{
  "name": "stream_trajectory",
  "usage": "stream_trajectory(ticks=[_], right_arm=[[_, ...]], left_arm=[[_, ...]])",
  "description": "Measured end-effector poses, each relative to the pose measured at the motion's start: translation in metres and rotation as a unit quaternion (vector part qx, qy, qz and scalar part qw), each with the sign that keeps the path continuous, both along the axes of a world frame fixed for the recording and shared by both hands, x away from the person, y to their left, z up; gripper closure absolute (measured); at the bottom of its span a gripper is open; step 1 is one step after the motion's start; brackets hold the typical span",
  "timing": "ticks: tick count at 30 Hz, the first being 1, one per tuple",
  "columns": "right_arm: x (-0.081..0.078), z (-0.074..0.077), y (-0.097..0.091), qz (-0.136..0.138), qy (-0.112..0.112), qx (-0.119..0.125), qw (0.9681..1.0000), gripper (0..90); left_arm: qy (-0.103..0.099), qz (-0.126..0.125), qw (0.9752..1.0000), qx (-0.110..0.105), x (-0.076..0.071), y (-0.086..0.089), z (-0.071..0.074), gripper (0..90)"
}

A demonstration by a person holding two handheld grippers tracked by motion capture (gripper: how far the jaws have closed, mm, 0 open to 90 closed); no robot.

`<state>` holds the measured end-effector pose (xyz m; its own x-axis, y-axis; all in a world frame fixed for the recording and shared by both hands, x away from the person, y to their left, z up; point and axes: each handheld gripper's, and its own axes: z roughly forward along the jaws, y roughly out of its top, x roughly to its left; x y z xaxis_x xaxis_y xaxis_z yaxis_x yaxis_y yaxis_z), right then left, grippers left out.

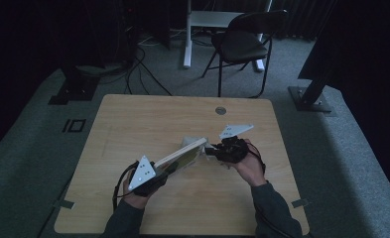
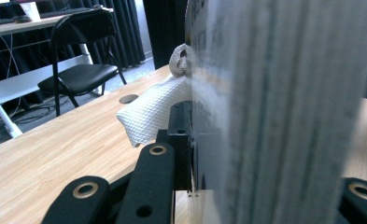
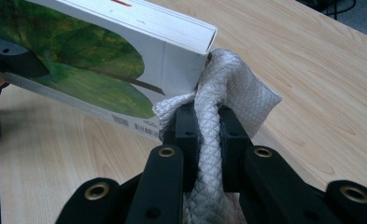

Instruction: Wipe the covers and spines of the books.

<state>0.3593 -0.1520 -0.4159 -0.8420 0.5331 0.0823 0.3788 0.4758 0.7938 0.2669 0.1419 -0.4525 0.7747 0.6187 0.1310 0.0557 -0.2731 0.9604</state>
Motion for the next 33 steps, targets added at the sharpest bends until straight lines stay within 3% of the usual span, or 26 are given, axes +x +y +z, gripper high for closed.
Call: stream_trajectory(ticks=[13,33], right_arm=[[0.0,0.013,-0.007,-0.005,-0.017,0.011,0.9998,82.2],[-0.001,-0.011,0.003,0.008,0.002,0.009,0.9999,82.1]], left_arm=[[0.008,-0.002,1.0,0.0,0.002,0.0,-0.001,78.2],[0.027,-0.009,0.999,-0.033,0.004,0.006,0.002,78.2]])
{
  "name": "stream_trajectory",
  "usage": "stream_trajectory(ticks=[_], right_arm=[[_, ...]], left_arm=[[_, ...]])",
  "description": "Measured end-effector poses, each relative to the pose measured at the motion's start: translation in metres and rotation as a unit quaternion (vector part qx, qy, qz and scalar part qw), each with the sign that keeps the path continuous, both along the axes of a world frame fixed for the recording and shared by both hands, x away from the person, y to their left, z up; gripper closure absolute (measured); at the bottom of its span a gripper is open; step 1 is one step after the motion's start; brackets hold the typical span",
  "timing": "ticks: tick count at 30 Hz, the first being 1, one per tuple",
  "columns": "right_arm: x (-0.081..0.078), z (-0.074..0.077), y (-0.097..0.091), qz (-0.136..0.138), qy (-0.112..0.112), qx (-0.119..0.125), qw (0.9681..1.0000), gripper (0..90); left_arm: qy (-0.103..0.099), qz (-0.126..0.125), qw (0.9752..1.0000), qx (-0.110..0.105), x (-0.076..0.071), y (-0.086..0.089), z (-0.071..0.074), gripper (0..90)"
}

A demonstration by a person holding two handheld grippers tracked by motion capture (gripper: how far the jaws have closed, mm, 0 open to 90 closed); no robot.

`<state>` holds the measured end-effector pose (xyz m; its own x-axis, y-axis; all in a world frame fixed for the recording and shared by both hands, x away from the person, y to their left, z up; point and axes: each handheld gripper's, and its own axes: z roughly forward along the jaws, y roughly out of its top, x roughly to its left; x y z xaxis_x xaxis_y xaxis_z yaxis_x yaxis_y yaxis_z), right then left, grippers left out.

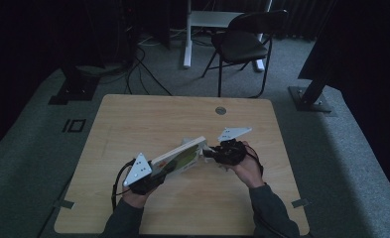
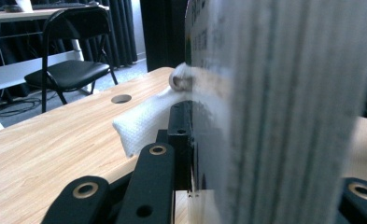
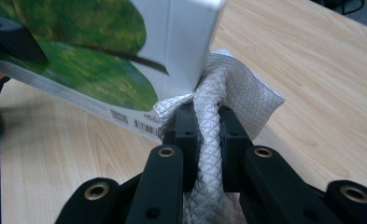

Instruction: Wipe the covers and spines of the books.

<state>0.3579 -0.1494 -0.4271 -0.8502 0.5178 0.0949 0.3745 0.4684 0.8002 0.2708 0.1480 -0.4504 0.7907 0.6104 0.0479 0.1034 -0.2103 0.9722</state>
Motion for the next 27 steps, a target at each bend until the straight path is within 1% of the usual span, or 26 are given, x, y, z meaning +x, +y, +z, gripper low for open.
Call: stream_trajectory(ticks=[1,2,3,4,5,6,7,8,9,10,11,12,13,16,17,21,22,27], right_arm=[[0.0,-0.004,0.0,0.0,0.004,0.004,1.0,82.0],[0.0,-0.004,0.0,0.0,0.004,0.004,1.0,82.0],[-0.001,-0.009,0.001,0.001,0.009,0.005,0.9999,82.1],[-0.001,-0.009,0.001,0.001,0.009,0.005,0.9999,82.1],[-0.002,-0.014,0.002,0.002,0.014,0.006,0.9999,82.1],[-0.002,-0.014,0.002,0.002,0.014,0.006,0.9999,82.1],[-0.003,-0.018,0.003,0.002,0.019,0.007,0.9998,82.1],[-0.003,-0.018,0.003,0.002,0.019,0.007,0.9998,82.1],[-0.003,-0.023,0.004,0.004,0.024,0.005,0.9997,82.1],[-0.003,-0.023,0.004,0.004,0.024,0.005,0.9997,82.1],[-0.004,-0.028,0.005,0.006,0.029,0.002,0.9996,82.1],[-0.004,-0.028,0.005,0.006,0.029,0.002,0.9996,82.1],[-0.004,-0.032,0.006,0.007,0.033,0.002,0.9994,82.1],[-0.003,-0.035,0.007,0.008,0.036,0.001,0.9993,82.0],[-0.003,-0.038,0.007,0.007,0.041,0.001,0.9991,82.0],[-0.003,-0.041,0.007,0.008,0.047,0.001,0.9989,82.0],[-0.003,-0.045,0.008,0.011,0.049,-0.001,0.9988,82.0],[-0.005,-0.049,0.009,0.014,0.054,-0.001,0.9984,82.0]], left_arm=[[0.003,-0.001,1.0,-0.003,0.0,0.001,0.0,78.2],[0.003,-0.001,1.0,-0.003,0.0,0.001,0.0,78.2],[0.004,-0.002,1.0,-0.005,0.001,0.001,0.0,78.2],[0.005,-0.003,1.0,-0.007,0.001,0.002,0.0,78.2],[0.007,-0.004,0.9999,-0.011,0.001,0.002,0.001,78.2],[0.007,-0.004,0.9999,-0.011,0.001,0.002,0.001,78.2],[0.007,-0.004,0.9998,-0.015,0.001,0.003,0.001,78.2],[0.007,-0.004,0.9998,-0.015,0.001,0.003,0.001,78.2],[0.008,-0.005,0.9997,-0.021,0.001,0.004,0.001,78.2],[0.008,-0.005,0.9997,-0.021,0.001,0.004,0.001,78.2],[0.01,-0.005,0.9996,-0.024,0.001,0.004,0.001,78.2],[0.01,-0.005,0.9996,-0.024,0.001,0.004,0.001,78.2],[0.011,-0.005,0.9995,-0.028,0.002,0.005,0.001,78.2],[0.012,-0.005,0.9994,-0.032,0.002,0.006,0.001,78.2],[0.012,-0.005,0.9992,-0.037,0.002,0.007,0.002,78.2],[0.011,-0.003,0.999,-0.043,0.001,0.008,0.003,78.2],[0.01,-0.002,0.9989,-0.047,0.001,0.009,0.004,78.2],[0.011,0.005,0.9987,-0.05,0.002,0.011,0.004,78.2]])
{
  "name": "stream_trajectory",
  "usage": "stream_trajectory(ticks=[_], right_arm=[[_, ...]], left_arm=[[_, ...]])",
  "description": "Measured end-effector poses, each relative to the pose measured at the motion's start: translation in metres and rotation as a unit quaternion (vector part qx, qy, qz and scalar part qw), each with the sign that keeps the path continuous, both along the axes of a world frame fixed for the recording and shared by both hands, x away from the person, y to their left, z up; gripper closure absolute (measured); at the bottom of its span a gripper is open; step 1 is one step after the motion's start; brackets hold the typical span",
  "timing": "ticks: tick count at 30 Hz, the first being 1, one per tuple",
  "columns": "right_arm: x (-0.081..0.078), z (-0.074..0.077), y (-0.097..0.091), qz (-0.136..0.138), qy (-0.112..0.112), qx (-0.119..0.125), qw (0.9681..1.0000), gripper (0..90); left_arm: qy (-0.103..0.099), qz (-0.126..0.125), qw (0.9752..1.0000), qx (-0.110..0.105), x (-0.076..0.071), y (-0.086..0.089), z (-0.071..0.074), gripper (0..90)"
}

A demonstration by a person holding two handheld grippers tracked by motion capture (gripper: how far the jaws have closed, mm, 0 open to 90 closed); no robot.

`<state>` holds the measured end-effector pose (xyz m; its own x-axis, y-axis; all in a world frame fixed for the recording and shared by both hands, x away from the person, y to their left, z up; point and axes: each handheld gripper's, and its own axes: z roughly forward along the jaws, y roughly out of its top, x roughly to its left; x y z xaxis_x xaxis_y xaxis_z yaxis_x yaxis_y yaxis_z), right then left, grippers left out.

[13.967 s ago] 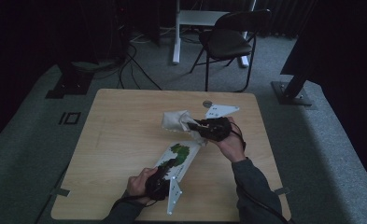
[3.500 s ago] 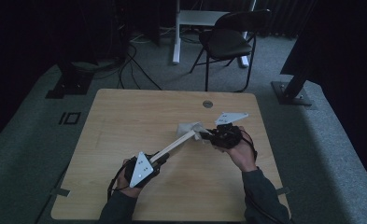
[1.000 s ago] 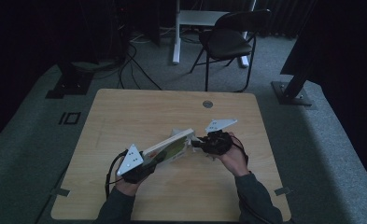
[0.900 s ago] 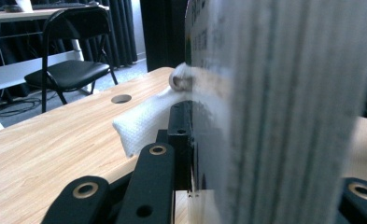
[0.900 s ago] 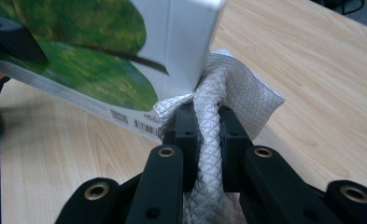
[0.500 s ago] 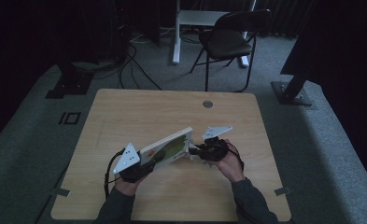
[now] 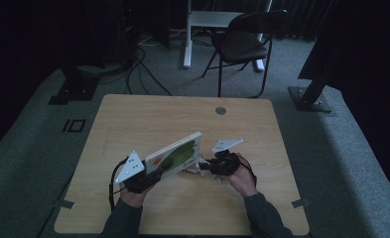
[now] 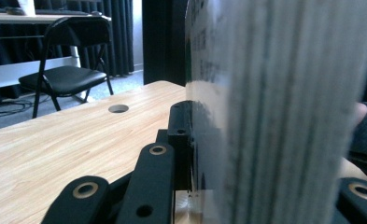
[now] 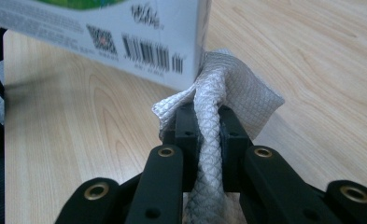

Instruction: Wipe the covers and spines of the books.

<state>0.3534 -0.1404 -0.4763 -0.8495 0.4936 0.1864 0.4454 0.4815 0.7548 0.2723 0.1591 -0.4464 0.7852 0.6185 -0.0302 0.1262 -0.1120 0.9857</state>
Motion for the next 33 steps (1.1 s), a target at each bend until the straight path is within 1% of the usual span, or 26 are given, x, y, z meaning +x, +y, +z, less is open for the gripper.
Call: stream_trajectory(ticks=[3,6,9,10,11,13,19,26,29,33], right_arm=[[0.0,-0.002,-0.001,-0.003,0.002,-0.001,1.0,81.8],[-0.001,0.001,-0.006,-0.02,-0.005,-0.01,0.9997,81.6],[-0.003,0.007,-0.014,-0.029,-0.014,0.0,0.9995,81.6],[-0.005,0.013,-0.019,-0.035,-0.021,0.005,0.9992,81.6],[-0.005,0.013,-0.019,-0.035,-0.021,0.005,0.9992,81.6],[-0.008,0.018,-0.022,-0.039,-0.029,0.011,0.9988,81.6],[-0.014,0.03,-0.026,-0.042,-0.048,0.021,0.9978,81.6],[-0.022,0.043,-0.024,-0.036,-0.069,0.034,0.9964,81.6],[-0.023,0.045,-0.024,-0.035,-0.07,0.042,0.9961,81.7],[-0.023,0.046,-0.024,-0.038,-0.073,0.047,0.9955,81.7]], left_arm=[[-0.002,0.008,1.0,0.002,0.0,0.002,0.0,78.2],[-0.003,0.016,0.9999,0.007,0.001,0.003,0.0,78.2],[0.0,0.02,0.9998,0.009,0.002,0.004,-0.001,78.2],[0.0,0.021,0.9997,0.009,0.002,0.004,-0.002,78.2],[0.001,0.023,0.9997,0.011,0.002,0.004,-0.002,78.2],[0.001,0.023,0.9996,0.014,0.002,0.003,-0.003,78.2],[0.003,0.021,0.9996,0.019,0.003,0.001,-0.005,78.2],[0.009,0.016,0.9995,0.025,0.004,-0.003,-0.009,78.2],[0.01,0.012,0.9995,0.027,0.004,-0.005,-0.01,78.2],[0.012,0.008,0.9994,0.03,0.005,-0.008,-0.012,78.2]])
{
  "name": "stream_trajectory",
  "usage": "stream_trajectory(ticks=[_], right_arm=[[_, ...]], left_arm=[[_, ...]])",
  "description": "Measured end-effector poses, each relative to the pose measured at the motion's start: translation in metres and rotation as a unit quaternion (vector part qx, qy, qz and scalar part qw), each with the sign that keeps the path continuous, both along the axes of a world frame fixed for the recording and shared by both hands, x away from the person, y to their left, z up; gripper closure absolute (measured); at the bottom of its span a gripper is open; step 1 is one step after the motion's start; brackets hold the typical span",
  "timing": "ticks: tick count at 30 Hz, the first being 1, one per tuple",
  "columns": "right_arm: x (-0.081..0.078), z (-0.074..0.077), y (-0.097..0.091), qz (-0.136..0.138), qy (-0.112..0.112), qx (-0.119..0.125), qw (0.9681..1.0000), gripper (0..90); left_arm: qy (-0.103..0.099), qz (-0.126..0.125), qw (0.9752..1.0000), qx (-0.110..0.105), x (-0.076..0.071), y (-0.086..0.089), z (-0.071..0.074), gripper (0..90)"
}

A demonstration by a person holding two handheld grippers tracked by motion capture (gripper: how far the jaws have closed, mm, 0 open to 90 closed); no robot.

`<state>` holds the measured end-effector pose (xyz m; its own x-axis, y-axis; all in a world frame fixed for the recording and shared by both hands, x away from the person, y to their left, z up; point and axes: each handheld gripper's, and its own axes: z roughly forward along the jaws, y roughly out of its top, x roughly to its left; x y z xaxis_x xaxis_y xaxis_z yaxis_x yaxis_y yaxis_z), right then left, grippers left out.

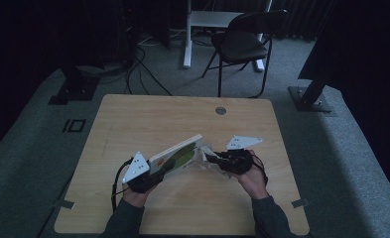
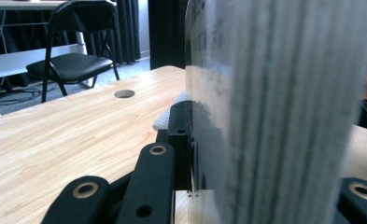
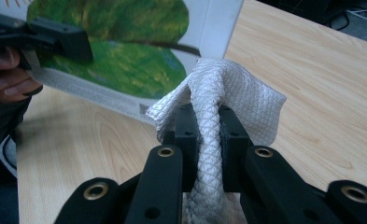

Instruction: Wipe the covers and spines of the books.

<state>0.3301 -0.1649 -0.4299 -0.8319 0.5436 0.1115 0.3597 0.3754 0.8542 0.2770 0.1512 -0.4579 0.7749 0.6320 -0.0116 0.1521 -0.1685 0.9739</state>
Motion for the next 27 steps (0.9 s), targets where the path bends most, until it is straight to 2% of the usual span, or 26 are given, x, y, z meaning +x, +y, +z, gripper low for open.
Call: stream_trajectory(ticks=[9,17,27], right_arm=[[-0.003,0.009,-0.001,-0.007,-0.018,0.015,0.9997,81.7],[-0.001,0.008,-0.001,-0.022,-0.022,0.028,0.9991,81.9],[-0.007,0.005,0.015,-0.001,-0.03,0.022,0.9993,81.9]], left_arm=[[0.013,-0.009,0.9999,0.002,0.003,-0.006,-0.008,78.2],[0.022,-0.018,0.9996,0.0,0.002,-0.011,-0.01,78.1],[0.023,-0.022,0.9995,0.0,0.002,-0.013,-0.011,78.1]])
